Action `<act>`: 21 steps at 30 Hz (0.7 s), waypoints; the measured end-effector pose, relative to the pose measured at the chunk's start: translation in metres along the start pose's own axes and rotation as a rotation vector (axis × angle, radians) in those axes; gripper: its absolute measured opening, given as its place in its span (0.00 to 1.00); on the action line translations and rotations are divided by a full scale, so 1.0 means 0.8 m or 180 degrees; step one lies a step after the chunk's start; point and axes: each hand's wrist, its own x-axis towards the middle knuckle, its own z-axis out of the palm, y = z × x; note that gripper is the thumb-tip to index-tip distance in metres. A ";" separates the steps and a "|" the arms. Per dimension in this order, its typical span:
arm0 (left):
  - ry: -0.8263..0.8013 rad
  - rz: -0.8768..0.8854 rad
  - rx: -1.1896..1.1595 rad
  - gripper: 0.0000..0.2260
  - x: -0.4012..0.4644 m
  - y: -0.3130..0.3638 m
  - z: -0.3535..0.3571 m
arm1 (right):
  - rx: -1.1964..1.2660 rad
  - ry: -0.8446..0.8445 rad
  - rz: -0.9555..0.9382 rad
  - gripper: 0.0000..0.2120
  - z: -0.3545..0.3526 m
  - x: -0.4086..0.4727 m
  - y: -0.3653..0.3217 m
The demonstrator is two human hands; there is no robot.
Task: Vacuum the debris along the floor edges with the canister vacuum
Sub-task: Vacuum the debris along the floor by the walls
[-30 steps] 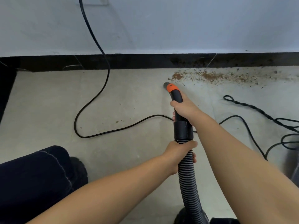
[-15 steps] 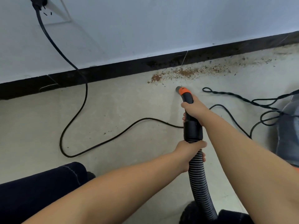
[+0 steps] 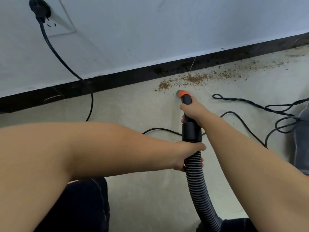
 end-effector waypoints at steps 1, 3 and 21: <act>-0.0012 0.0000 -0.0014 0.06 -0.005 0.000 -0.003 | -0.0044 -0.0076 0.0019 0.20 0.004 -0.003 -0.005; -0.0026 -0.0007 -0.0020 0.06 -0.015 0.000 -0.010 | -0.0121 -0.0200 0.0010 0.19 0.012 -0.006 -0.013; -0.0096 0.0166 0.0069 0.07 -0.021 0.043 -0.020 | -0.0129 0.0068 0.0222 0.18 -0.004 0.021 -0.044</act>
